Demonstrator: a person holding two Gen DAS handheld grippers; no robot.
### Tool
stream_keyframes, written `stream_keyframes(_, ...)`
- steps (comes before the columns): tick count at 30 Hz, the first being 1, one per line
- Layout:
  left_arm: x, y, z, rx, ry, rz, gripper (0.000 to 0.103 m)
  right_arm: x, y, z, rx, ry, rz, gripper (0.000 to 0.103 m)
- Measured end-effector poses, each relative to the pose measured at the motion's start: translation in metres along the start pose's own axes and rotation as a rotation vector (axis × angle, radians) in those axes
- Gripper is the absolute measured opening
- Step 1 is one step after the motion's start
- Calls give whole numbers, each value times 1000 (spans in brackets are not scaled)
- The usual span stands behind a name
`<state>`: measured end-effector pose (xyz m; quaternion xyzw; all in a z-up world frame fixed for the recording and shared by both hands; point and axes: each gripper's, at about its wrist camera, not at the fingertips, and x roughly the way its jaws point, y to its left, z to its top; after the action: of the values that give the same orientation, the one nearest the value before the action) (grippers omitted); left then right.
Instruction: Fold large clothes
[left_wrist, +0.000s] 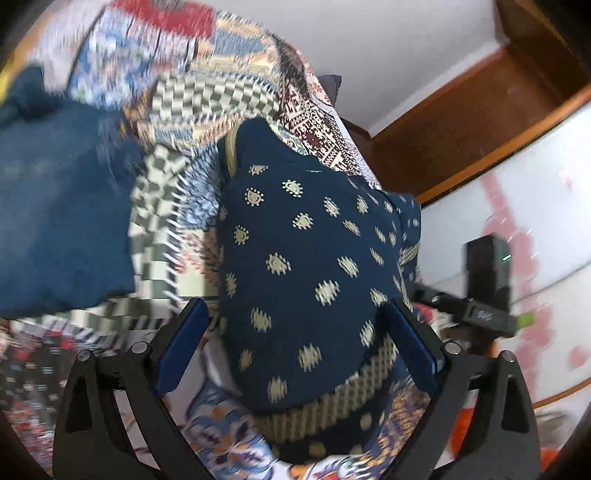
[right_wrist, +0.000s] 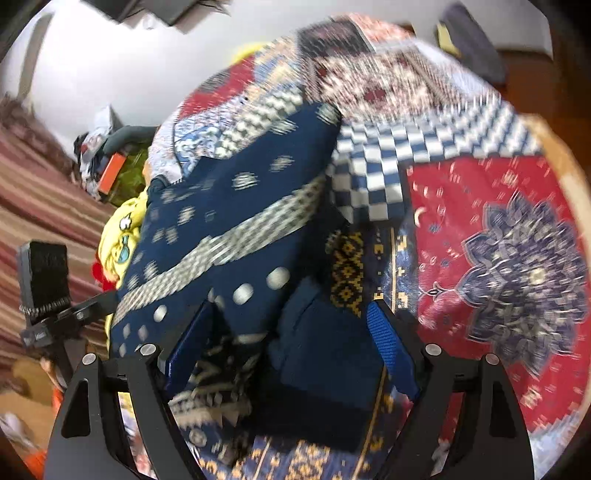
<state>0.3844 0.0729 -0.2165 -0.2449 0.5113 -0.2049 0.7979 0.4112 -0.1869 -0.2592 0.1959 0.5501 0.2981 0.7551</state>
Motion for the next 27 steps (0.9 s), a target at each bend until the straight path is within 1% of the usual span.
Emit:
stream_keyframes(1, 7, 6, 3, -30, 3, -21, 103, 7, -6, 2, 29, 17, 42, 83)
stream_keyframes(4, 23, 16, 7, -74, 23, -82, 103, 18, -15, 7, 68, 39, 113, 83)
stream_keyframes(5, 27, 19, 9, -87, 30, -97, 103, 22, -16, 9, 72, 45, 124, 83)
stream_keyframes(9, 40, 25, 14, -126, 46, -144, 103, 33, -20, 12, 107, 60, 217, 83)
stream_keyframes(12, 41, 24, 16, -125, 35, -149, 102, 37, -18, 16, 117, 59, 250, 81)
stream_keyframes(13, 39, 23, 16, -118, 26, -146, 97, 37, -17, 17, 117, 61, 262, 74)
stream_keyframes(14, 37, 21, 16, -110, 17, -143, 95, 39, -14, 18, 123, 64, 282, 64)
stream_keyframes(16, 33, 19, 16, -91, 10, -135, 85, 36, -9, 18, 123, 60, 284, 57)
stream_keyframes(17, 31, 19, 15, -87, 7, -134, 84, 36, -4, 19, 117, 56, 278, 50)
stream_keyframes(18, 27, 18, 14, -84, 3, -131, 80, 34, 0, 19, 107, 50, 272, 47)
stream_keyframes(19, 23, 16, 14, -75, -3, -128, 76, 31, 5, 18, 94, 44, 267, 39)
stream_keyframes(20, 16, 15, 12, -67, -14, -125, 75, 29, 12, 18, 80, 41, 260, 35)
stream_keyframes(22, 0, 11, 10, -42, -41, -116, 72, 24, 29, 16, 48, 35, 245, 32)
stream_keyframes(24, -19, 7, 9, -14, -72, -106, 72, 19, 44, 15, 24, 24, 238, 32)
stream_keyframes(27, -51, 3, 9, 18, -128, -102, 72, 13, 76, 19, -17, -5, 258, 31)
